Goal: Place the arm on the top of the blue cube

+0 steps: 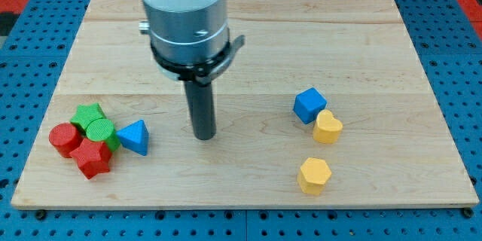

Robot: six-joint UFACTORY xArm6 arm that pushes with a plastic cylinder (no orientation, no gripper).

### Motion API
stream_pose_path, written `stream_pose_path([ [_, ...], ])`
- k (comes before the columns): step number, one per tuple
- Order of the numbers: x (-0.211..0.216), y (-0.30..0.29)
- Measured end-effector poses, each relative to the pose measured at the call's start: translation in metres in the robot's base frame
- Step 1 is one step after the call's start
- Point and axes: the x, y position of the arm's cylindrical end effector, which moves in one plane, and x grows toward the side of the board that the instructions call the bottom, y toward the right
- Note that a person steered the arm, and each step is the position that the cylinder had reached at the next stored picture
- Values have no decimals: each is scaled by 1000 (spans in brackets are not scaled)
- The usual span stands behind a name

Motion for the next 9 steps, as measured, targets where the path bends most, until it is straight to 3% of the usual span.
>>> stream_pose_path([
  [3, 24, -7],
  [4, 0, 9],
  [5, -21, -31],
  [7, -56, -3],
  [9, -104, 116],
])
